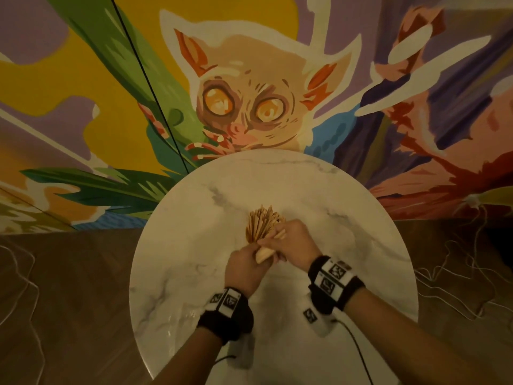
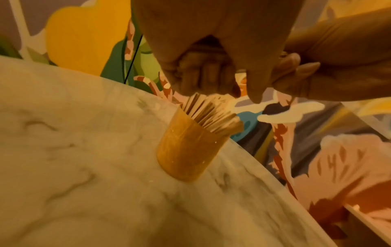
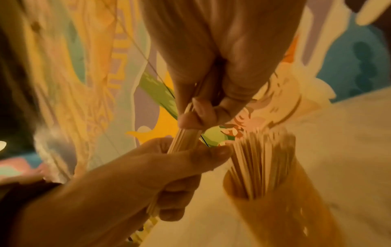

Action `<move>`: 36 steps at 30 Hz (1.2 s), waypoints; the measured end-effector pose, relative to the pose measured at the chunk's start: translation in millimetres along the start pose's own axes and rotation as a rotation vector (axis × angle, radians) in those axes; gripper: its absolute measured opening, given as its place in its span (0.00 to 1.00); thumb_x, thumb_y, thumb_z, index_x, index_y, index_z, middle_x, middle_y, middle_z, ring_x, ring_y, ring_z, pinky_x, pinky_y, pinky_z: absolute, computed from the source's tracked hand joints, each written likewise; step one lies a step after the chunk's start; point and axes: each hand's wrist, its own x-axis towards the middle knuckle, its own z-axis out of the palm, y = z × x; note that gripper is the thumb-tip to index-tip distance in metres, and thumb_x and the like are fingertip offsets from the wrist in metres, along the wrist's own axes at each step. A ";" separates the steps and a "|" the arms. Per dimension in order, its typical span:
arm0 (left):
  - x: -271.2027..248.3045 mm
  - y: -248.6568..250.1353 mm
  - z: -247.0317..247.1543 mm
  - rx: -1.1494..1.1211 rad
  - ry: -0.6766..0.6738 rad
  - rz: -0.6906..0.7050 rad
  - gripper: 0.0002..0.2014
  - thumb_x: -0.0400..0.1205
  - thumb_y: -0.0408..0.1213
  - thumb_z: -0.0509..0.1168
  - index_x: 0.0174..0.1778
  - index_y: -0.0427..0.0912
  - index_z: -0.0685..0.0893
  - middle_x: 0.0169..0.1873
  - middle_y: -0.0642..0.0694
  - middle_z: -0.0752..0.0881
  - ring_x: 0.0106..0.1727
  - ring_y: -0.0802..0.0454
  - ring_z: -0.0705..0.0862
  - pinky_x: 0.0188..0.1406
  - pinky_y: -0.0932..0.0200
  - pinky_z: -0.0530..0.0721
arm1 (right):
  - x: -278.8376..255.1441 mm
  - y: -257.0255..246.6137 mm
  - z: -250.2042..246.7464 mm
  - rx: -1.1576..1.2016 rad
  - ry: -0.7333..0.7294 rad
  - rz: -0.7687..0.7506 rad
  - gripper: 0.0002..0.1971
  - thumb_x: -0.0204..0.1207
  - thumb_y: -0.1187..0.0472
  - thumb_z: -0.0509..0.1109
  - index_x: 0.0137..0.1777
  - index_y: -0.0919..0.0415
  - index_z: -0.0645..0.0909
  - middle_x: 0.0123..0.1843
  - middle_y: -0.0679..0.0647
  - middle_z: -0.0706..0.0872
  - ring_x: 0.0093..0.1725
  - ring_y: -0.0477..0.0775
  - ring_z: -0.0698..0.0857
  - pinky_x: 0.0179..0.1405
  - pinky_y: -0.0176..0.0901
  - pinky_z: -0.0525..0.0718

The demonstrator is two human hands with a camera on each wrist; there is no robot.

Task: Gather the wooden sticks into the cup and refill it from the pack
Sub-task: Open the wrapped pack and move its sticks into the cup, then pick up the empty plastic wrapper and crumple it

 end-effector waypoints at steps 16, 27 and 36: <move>62.0 -40.1 41.4 -0.289 -0.013 -0.003 0.26 0.83 0.38 0.66 0.77 0.45 0.70 0.66 0.44 0.83 0.61 0.57 0.86 0.53 0.66 0.84 | 79.8 21.8 18.6 -1.164 -0.564 -0.464 0.13 0.83 0.62 0.61 0.50 0.68 0.86 0.53 0.65 0.85 0.54 0.64 0.81 0.61 0.59 0.74; 60.5 -30.4 96.2 -0.166 0.297 -0.263 0.40 0.74 0.72 0.54 0.77 0.52 0.67 0.72 0.51 0.76 0.69 0.53 0.76 0.68 0.57 0.77 | 69.8 51.1 18.9 -0.891 0.090 -0.156 0.43 0.75 0.28 0.48 0.85 0.51 0.47 0.87 0.54 0.45 0.84 0.58 0.50 0.84 0.61 0.54; 46.2 -25.3 79.5 -0.198 0.113 -0.367 0.45 0.69 0.57 0.70 0.80 0.54 0.56 0.78 0.50 0.67 0.75 0.46 0.69 0.71 0.45 0.71 | 109.4 44.2 23.1 -1.133 0.015 -0.302 0.20 0.80 0.46 0.61 0.67 0.54 0.76 0.63 0.56 0.80 0.61 0.63 0.77 0.62 0.58 0.76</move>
